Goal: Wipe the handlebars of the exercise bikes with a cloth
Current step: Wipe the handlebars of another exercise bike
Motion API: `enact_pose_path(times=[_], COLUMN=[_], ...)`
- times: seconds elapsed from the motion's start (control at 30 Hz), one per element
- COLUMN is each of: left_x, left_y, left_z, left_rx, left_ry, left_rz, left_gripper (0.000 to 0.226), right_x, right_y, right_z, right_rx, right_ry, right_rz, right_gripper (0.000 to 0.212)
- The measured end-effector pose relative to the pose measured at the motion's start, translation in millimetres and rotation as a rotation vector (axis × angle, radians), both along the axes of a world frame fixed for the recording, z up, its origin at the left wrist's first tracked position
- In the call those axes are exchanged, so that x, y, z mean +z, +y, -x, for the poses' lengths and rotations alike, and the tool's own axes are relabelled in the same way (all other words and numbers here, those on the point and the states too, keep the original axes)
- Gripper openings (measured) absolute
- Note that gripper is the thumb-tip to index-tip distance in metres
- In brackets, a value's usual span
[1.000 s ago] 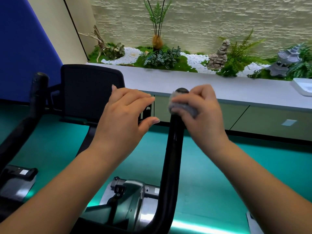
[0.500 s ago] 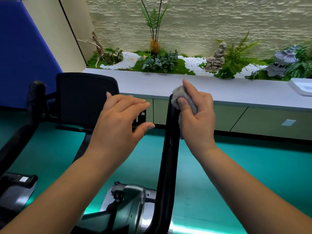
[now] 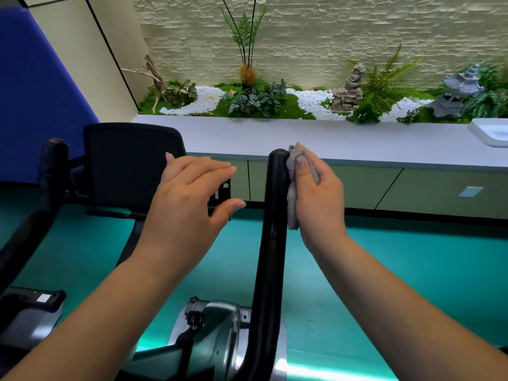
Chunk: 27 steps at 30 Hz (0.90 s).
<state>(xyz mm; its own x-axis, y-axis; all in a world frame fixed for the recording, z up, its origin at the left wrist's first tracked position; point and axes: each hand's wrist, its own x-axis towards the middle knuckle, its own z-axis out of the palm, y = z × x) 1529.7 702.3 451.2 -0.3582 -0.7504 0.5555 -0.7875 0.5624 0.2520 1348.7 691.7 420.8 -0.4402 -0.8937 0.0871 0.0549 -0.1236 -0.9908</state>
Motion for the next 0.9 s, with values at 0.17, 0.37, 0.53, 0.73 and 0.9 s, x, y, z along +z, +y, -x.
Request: enact_pose_path(times=[0.17,0.37,0.53,0.73,0.9], left_x=[-1.2,-0.3,-0.3,0.2,-0.9], left_y=[-0.2,-0.4,0.2,-0.1,-0.9], left_z=[-1.1,0.2,0.4,-0.3,-0.9], left_rx=[-0.002,-0.002,-0.004,-0.008,-0.002], left_ry=[0.002,-0.002,-0.005,-0.01,-0.016], left_rz=[0.004,0.004,-0.004,0.004,0.003], left_gripper=[0.048,0.048,0.049,0.048,0.049], right_x=[-12.9,0.7,-11.3,-22.2,-5.6], right_y=[28.1,3.4,10.2,21.5,4.1], right_z=[-5.7,3.8,6.5,2.2,7.7], right_rx=[0.036,0.145,0.233,0.269,0.306], right_ry=[-0.034,-0.095,-0.157,-0.189,-0.183], right_rz=[-0.032,-0.106,-0.137,-0.205,-0.171], right_gripper=[0.025,0.036,0.035,0.045,0.054])
